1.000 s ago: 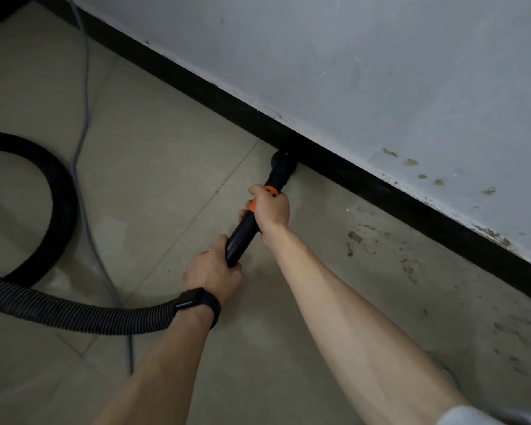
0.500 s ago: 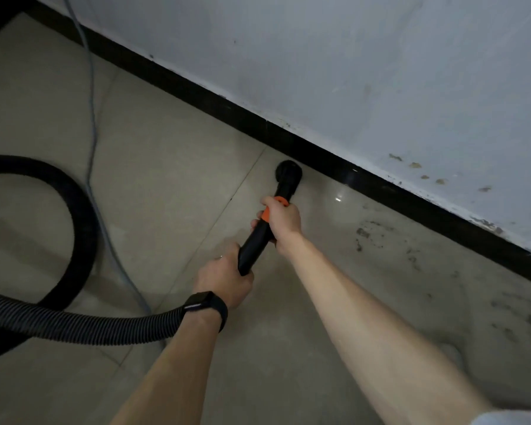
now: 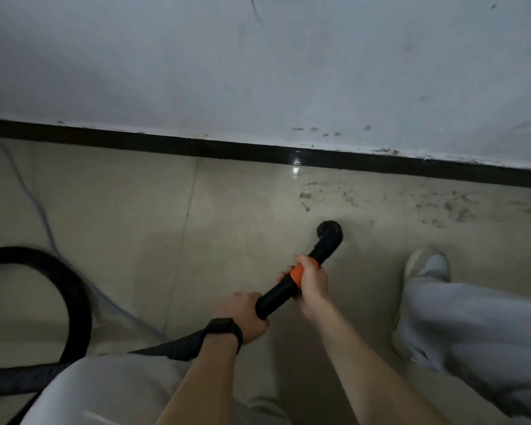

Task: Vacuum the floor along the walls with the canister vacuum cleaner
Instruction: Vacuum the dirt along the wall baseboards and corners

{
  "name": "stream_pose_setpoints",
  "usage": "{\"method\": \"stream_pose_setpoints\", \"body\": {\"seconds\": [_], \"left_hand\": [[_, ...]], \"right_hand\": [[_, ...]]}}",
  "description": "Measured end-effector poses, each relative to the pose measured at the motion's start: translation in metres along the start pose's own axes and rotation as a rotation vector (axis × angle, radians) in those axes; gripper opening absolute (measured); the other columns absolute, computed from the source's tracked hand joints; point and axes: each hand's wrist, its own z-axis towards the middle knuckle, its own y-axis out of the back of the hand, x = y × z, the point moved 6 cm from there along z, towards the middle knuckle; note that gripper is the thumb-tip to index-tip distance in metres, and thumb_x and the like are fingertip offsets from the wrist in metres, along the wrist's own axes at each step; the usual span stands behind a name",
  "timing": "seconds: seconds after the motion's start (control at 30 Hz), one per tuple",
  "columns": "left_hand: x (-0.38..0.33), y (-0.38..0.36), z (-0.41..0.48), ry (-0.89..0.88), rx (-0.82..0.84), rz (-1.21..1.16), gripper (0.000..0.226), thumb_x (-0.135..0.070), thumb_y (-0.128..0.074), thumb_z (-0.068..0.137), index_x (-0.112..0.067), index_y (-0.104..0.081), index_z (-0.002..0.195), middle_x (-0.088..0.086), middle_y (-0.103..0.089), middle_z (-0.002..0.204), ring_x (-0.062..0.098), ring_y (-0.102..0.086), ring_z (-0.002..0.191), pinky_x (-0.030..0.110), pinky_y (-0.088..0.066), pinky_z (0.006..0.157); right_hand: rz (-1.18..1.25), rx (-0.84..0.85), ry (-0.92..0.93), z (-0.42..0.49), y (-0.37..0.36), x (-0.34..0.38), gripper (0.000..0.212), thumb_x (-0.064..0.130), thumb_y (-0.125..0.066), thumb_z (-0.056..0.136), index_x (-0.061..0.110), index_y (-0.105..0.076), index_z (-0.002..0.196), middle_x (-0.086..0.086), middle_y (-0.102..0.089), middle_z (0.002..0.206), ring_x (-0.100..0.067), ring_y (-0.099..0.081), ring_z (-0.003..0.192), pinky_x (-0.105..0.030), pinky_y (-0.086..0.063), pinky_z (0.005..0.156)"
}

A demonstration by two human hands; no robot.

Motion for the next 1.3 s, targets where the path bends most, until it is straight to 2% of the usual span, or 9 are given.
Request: {"method": "stream_pose_setpoints", "body": {"seconds": [0.07,0.2,0.4,0.6,0.77,0.9,1.1,1.3], "left_hand": [[-0.002,-0.006,0.004,-0.022,0.003,0.053,0.015,-0.037,-0.056,0.087,-0.03,-0.058,0.1,0.0,-0.067,0.096,0.02,-0.057,0.074,0.027,-0.047,0.066],[0.005,-0.014,0.011,-0.008,-0.02,0.027,0.015,-0.043,-0.057,0.089,-0.03,-0.052,0.095,-0.001,-0.066,0.096,0.019,-0.055,0.072,0.026,-0.042,0.062],[0.013,-0.018,0.024,0.034,-0.096,-0.053,0.016,-0.042,-0.057,0.087,-0.028,-0.052,0.092,-0.001,-0.064,0.091,0.022,-0.061,0.078,0.028,-0.045,0.063],[0.031,-0.012,0.042,0.074,-0.128,-0.139,0.011,-0.035,-0.061,0.083,-0.031,-0.051,0.084,-0.002,-0.063,0.083,0.023,-0.062,0.077,0.032,-0.054,0.069],[0.041,-0.022,0.049,0.076,-0.187,-0.016,0.014,-0.042,-0.06,0.083,-0.031,-0.054,0.091,-0.009,-0.058,0.079,0.018,-0.06,0.074,0.028,-0.05,0.065],[0.037,-0.037,0.055,0.082,-0.269,-0.035,0.015,-0.042,-0.06,0.085,-0.032,-0.052,0.092,-0.01,-0.054,0.077,0.016,-0.055,0.071,0.027,-0.043,0.06],[0.015,-0.027,0.064,0.095,-0.324,-0.039,0.015,-0.039,-0.059,0.085,-0.029,-0.052,0.095,-0.007,-0.055,0.08,0.022,-0.059,0.076,0.03,-0.049,0.066],[-0.006,-0.012,0.08,0.09,-0.345,0.006,0.023,-0.04,-0.054,0.088,-0.026,-0.054,0.107,-0.002,-0.06,0.09,0.024,-0.064,0.086,0.033,-0.053,0.07]], "right_hand": [[-0.004,0.009,-0.029,0.006,0.003,-0.004,0.012,0.007,-0.067,0.09,0.006,-0.055,0.095,-0.009,-0.055,0.062,-0.026,-0.057,0.049,-0.035,-0.056,0.052],[-0.036,0.048,-0.014,0.019,-0.007,-0.007,0.017,0.006,-0.067,0.088,0.003,-0.054,0.099,-0.009,-0.054,0.059,-0.027,-0.056,0.046,-0.036,-0.054,0.052],[-0.103,0.127,0.03,0.029,-0.031,0.0,0.016,0.007,-0.063,0.09,0.004,-0.051,0.101,-0.01,-0.051,0.061,-0.026,-0.052,0.046,-0.033,-0.052,0.049],[-0.131,0.163,0.085,0.039,-0.053,0.0,0.023,0.007,-0.066,0.091,0.004,-0.052,0.109,-0.006,-0.055,0.056,-0.025,-0.057,0.045,-0.035,-0.054,0.052],[-0.142,0.16,0.144,0.049,-0.045,-0.015,0.022,0.008,-0.064,0.091,0.008,-0.05,0.108,-0.005,-0.055,0.061,-0.026,-0.059,0.05,-0.04,-0.057,0.059],[-0.153,0.195,0.185,0.058,-0.038,-0.013,0.021,0.007,-0.063,0.091,0.01,-0.048,0.106,-0.005,-0.055,0.063,-0.026,-0.058,0.049,-0.04,-0.057,0.058],[-0.176,0.234,0.211,0.071,-0.044,0.009,0.024,0.01,-0.063,0.091,0.01,-0.049,0.11,-0.005,-0.054,0.063,-0.024,-0.055,0.046,-0.039,-0.054,0.057],[-0.21,0.253,0.199,0.08,-0.054,0.039,0.023,0.011,-0.063,0.091,0.008,-0.05,0.11,-0.005,-0.054,0.062,-0.024,-0.054,0.045,-0.04,-0.053,0.059]]}}
